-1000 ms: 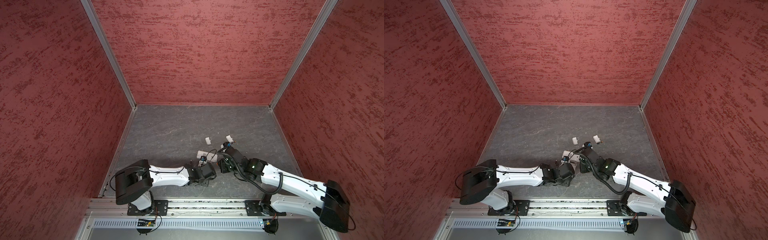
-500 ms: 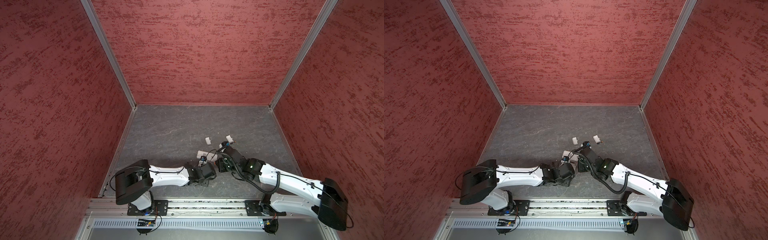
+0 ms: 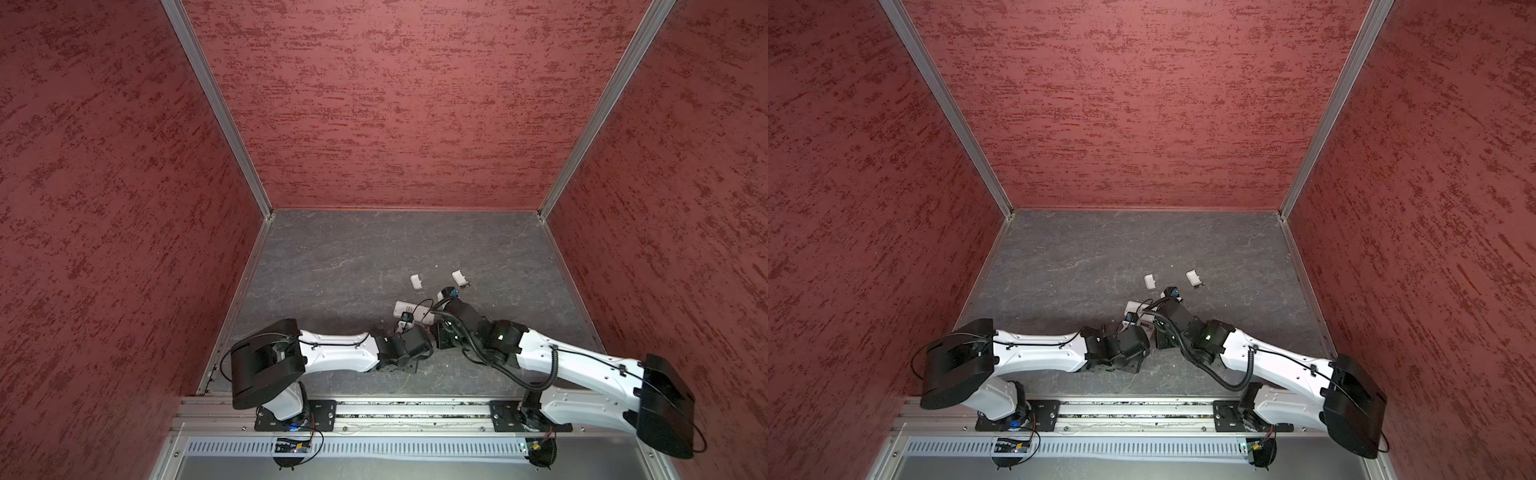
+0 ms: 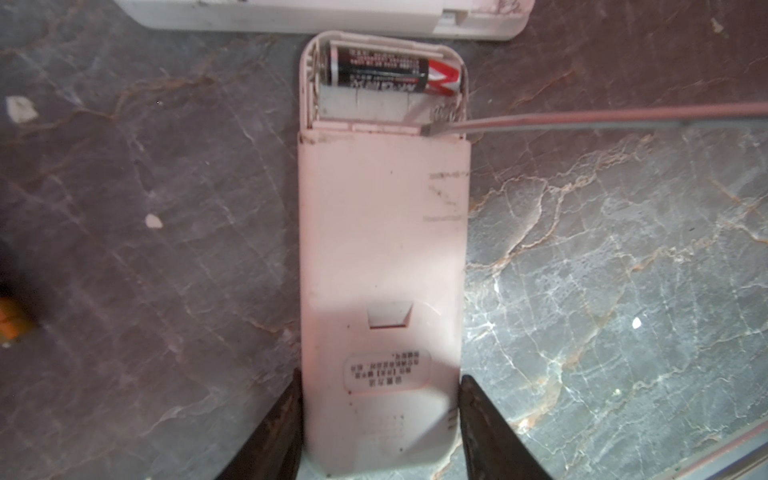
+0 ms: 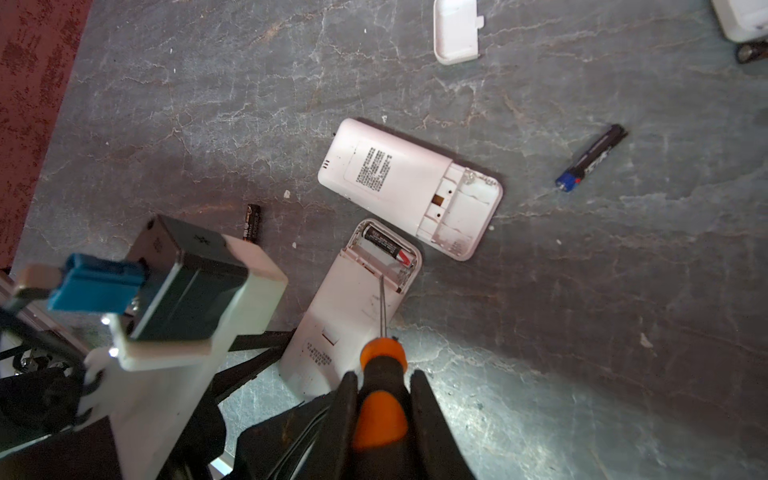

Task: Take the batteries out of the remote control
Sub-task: 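Move the screwdriver tip to the red-capped black battery's end with the right gripper, then lever the red-capped black battery upward out of the compartment with the screwdriver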

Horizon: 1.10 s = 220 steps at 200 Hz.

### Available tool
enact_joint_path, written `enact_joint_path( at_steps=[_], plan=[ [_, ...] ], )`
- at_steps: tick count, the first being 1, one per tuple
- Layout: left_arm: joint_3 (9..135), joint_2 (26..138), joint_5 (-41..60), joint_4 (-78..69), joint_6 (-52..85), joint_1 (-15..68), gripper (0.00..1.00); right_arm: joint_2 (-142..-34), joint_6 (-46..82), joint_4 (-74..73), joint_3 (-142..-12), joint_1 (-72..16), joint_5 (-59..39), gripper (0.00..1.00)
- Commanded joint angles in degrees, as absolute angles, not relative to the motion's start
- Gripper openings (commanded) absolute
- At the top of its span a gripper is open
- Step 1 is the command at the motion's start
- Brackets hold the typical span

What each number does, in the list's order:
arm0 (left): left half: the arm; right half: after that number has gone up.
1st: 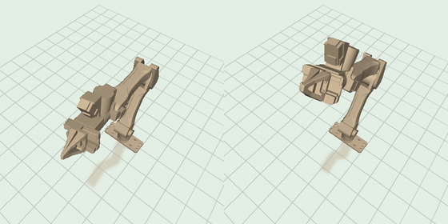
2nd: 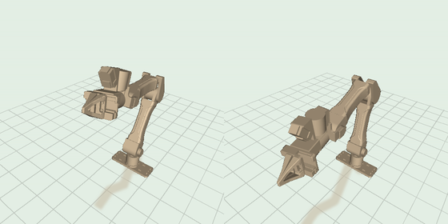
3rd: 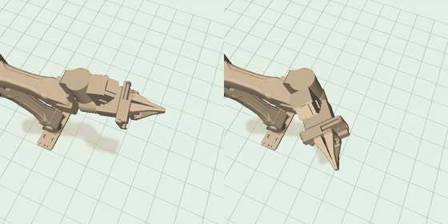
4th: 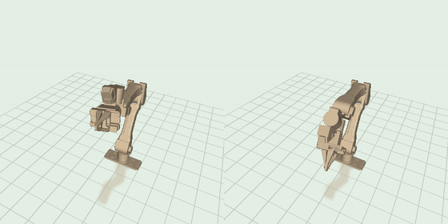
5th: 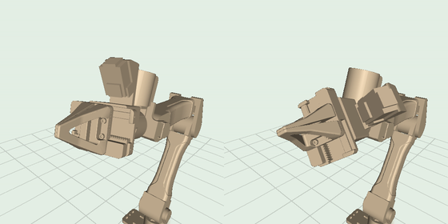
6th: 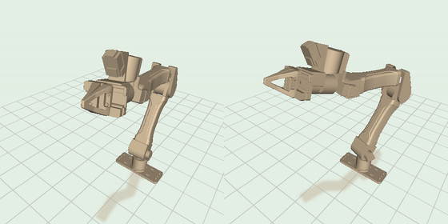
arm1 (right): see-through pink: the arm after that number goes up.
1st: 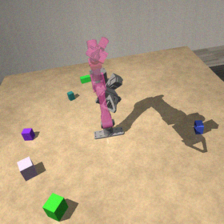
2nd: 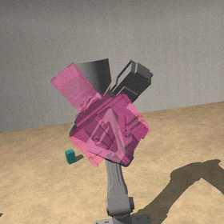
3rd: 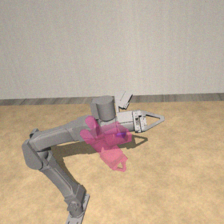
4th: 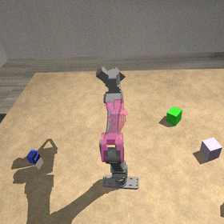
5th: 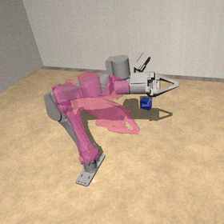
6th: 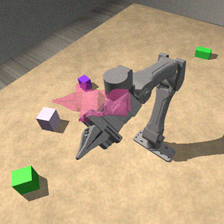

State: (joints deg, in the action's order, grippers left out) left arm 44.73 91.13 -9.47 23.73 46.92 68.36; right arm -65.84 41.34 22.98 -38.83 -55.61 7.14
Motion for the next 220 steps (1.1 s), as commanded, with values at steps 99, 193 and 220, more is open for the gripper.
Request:
enact_joint_path(
  at_steps=[99, 193, 220],
  plan=[
    [40.61, 97.40, -3.04, 32.53, 53.07, 68.29, 0.55, -64.49, 51.74, 13.44, -28.90, -64.68, 21.97, 0.00],
    [41.58, 97.56, -2.25, 33.40, 55.37, 68.82, 0.53, -64.18, 54.09, 2.50, -21.25, -69.70, 25.37, 0.00],
    [40.43, 96.71, -2.12, 32.99, 56.66, 68.55, 0.52, -63.14, 54.79, -0.38, -18.31, -71.06, 25.70, 0.00]
  ],
)
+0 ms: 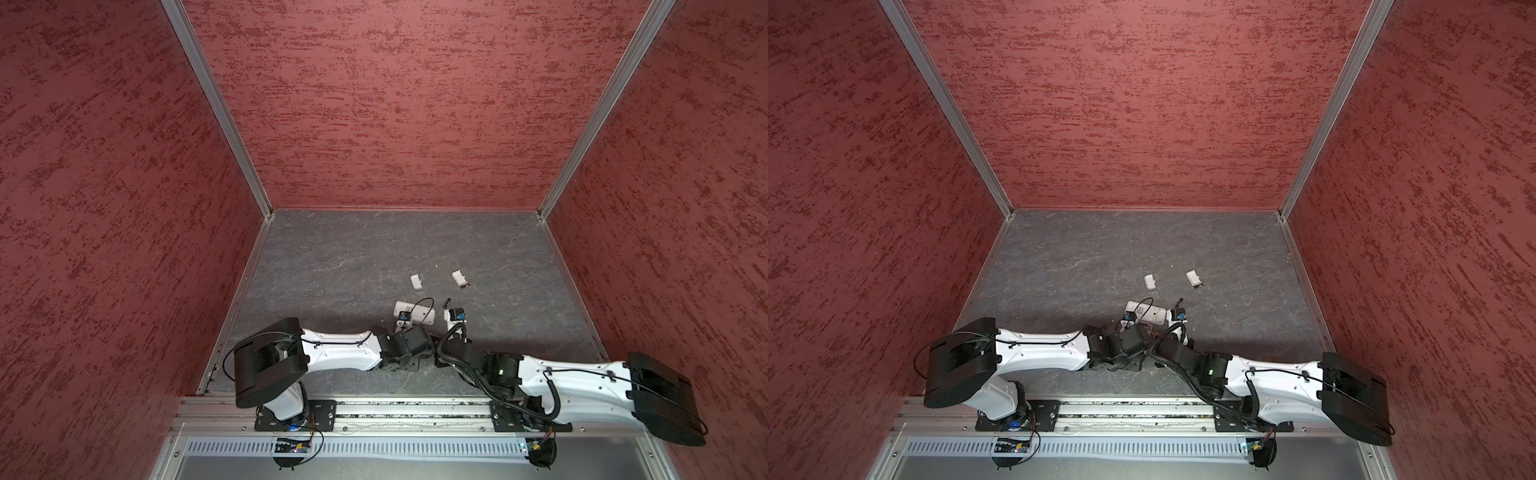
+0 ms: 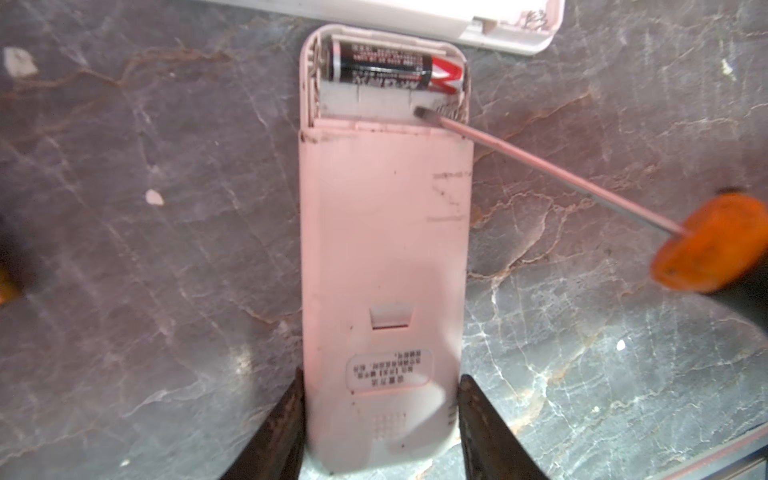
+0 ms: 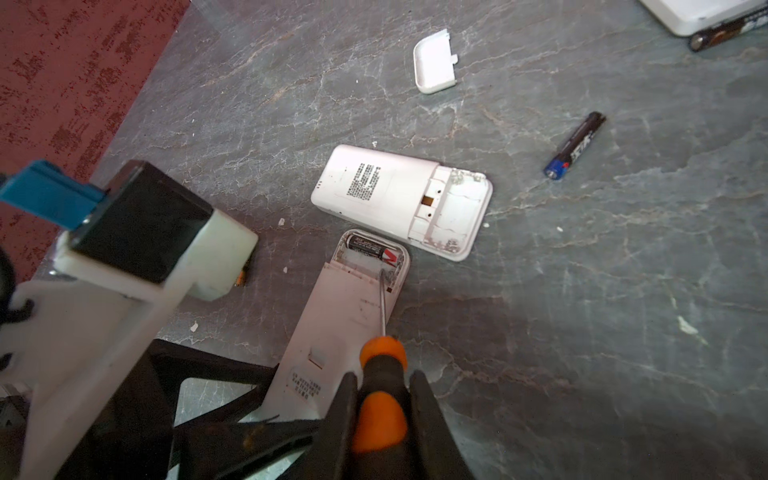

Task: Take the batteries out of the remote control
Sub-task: 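Lever the red-capped black battery upward out of the compartment with the screwdriver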

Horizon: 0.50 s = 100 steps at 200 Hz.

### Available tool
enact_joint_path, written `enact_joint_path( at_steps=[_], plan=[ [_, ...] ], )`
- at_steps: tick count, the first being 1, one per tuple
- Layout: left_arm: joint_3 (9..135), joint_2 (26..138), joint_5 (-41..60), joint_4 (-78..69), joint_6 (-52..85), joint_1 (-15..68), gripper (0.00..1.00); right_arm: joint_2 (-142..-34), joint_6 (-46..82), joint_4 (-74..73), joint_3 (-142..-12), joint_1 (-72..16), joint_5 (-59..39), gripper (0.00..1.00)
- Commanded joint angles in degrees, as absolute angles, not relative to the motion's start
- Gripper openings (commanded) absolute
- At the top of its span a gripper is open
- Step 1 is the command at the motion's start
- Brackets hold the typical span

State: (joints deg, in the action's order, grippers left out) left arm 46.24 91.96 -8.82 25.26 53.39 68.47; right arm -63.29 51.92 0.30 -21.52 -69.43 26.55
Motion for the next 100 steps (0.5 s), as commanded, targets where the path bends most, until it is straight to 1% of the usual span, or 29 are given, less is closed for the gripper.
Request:
enact_joint_path(
  at_steps=[1, 54, 100],
  plan=[
    [40.39, 96.70, -2.16, 32.97, 56.72, 68.51, 0.52, -63.12, 54.82, -0.46, -18.25, -71.08, 25.73, 0.00],
    [40.45, 96.44, -1.26, 32.49, 54.94, 67.41, 0.51, -61.64, 54.80, -2.62, -14.12, -72.66, 25.31, 0.00],
    [42.65, 98.67, -0.53, 33.10, 54.29, 67.60, 0.51, -61.13, 54.67, -3.63, -11.90, -73.42, 24.63, 0.00]
  ],
)
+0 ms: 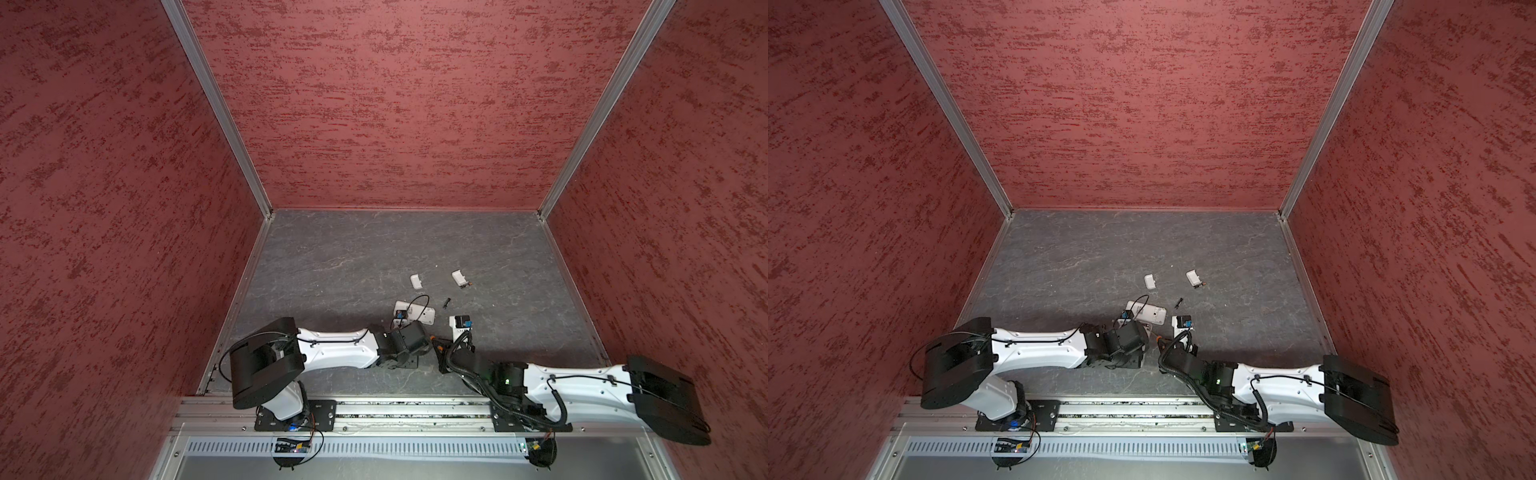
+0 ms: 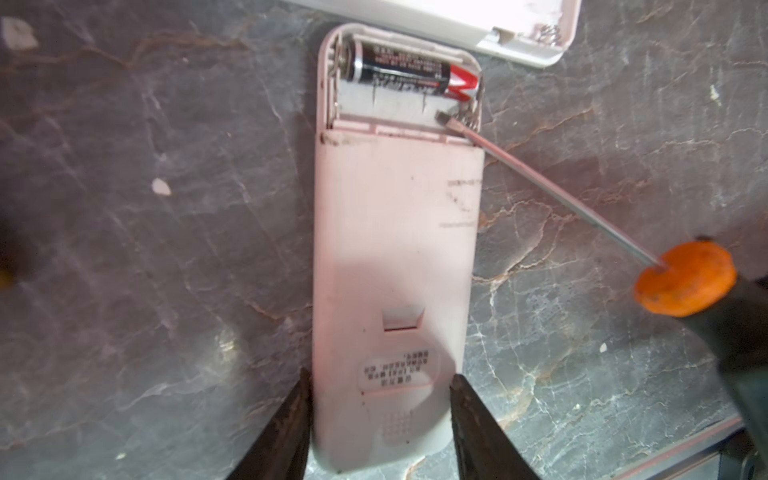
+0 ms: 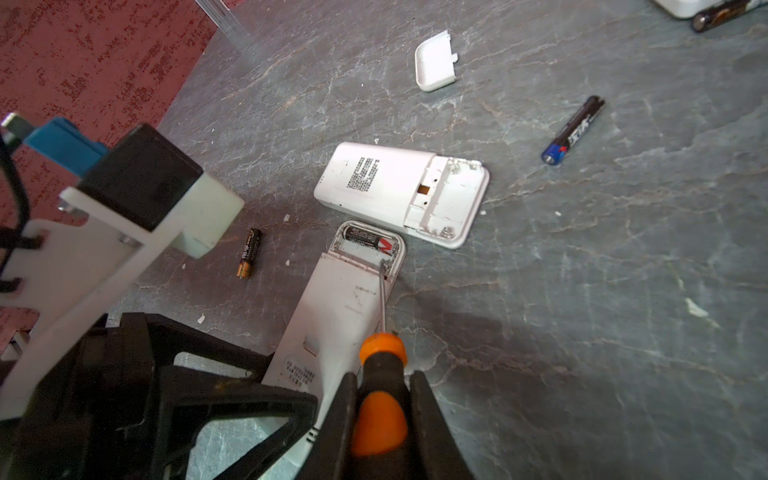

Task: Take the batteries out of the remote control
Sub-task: 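Lever the red-capped black battery upward out of the compartment with the screwdriver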

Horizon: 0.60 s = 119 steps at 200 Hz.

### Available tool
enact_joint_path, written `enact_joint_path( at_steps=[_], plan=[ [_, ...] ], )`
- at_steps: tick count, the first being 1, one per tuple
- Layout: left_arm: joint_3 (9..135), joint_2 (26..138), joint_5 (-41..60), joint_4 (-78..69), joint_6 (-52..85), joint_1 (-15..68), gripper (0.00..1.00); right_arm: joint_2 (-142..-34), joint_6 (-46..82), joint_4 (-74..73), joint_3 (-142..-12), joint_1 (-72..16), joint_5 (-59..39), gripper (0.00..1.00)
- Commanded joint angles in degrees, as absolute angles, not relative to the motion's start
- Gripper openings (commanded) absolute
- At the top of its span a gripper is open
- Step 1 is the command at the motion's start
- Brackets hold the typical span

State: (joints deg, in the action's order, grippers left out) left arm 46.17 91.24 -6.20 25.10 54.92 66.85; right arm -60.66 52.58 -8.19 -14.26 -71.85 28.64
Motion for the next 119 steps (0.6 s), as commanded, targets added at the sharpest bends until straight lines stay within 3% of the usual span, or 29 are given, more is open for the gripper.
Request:
enact_joint_path(
  at_steps=[1, 119],
  plan=[
    [42.68, 98.69, -0.53, 33.12, 54.26, 67.59, 0.51, -61.15, 54.63, -3.71, -11.88, -73.41, 24.62, 0.00],
    [44.13, 100.54, -0.09, 34.76, 54.49, 67.85, 0.46, -67.63, 50.65, -18.61, -7.41, -74.19, 22.75, 0.00]
  ],
)
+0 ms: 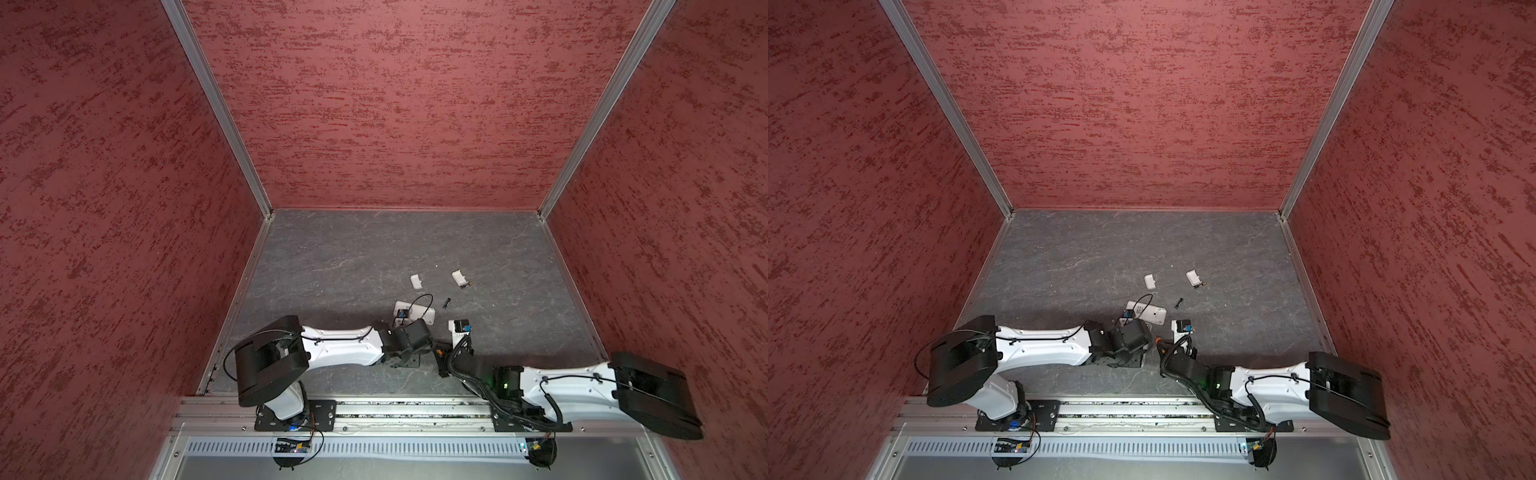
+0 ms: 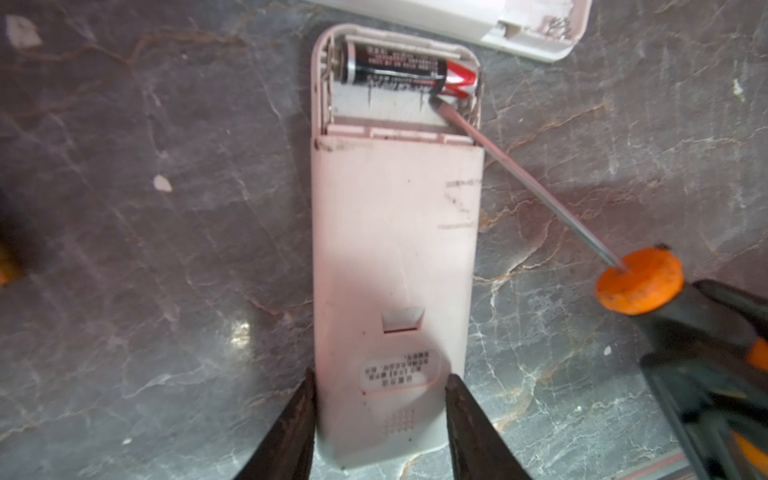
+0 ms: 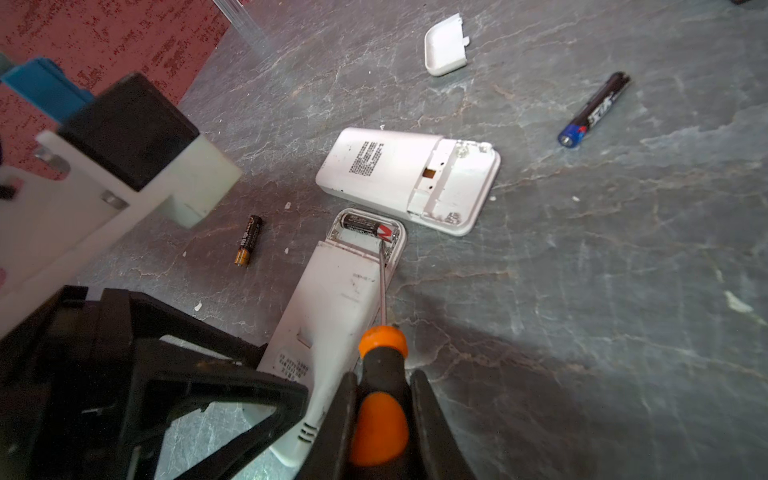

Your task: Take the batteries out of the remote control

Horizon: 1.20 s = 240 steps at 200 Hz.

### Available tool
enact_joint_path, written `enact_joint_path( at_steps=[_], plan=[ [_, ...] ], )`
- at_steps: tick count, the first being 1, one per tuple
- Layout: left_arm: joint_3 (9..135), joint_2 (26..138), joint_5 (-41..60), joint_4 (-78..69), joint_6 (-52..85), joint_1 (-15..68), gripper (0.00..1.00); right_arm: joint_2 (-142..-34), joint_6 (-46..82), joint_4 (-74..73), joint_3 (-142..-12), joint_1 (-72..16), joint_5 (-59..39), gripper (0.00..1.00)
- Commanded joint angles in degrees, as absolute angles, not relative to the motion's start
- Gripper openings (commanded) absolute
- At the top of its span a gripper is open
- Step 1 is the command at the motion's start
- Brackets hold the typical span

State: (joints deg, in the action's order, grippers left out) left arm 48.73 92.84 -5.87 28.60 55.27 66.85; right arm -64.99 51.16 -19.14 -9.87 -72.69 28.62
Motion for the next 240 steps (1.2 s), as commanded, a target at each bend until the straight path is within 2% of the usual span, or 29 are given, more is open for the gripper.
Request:
enact_joint_path(
  at_steps=[1, 41, 86, 128, 168, 199, 240],
  plan=[
    [44.17, 100.54, -0.05, 34.69, 54.54, 67.85, 0.46, -67.74, 50.59, -18.75, -7.40, -74.23, 22.71, 0.00],
    [43.23, 100.53, 0.26, 33.65, 54.65, 67.66, 0.33, -72.81, 49.19, -23.53, -7.21, -74.33, 21.63, 0.00],
    [42.59, 100.20, 0.52, 32.98, 54.48, 67.50, 0.32, -75.51, 48.62, -26.81, -7.59, -74.35, 21.75, 0.00],
    [42.47, 100.02, 0.40, 32.66, 54.49, 67.61, 0.32, -70.16, 47.69, -19.59, -10.13, -74.47, 22.73, 0.00],
    [40.74, 98.61, -0.03, 31.06, 55.48, 67.41, 0.38, -60.78, 45.05, -7.41, -14.16, -74.43, 25.60, 0.00],
    [39.16, 95.32, -1.54, 30.02, 56.62, 67.49, 0.50, -60.06, 45.24, -4.69, -16.02, -74.33, 25.18, 0.00],
    [38.96, 93.63, -2.53, 29.55, 56.47, 67.56, 0.53, -60.76, 44.51, -1.22, -18.84, -74.36, 27.88, 0.00]
  ],
)
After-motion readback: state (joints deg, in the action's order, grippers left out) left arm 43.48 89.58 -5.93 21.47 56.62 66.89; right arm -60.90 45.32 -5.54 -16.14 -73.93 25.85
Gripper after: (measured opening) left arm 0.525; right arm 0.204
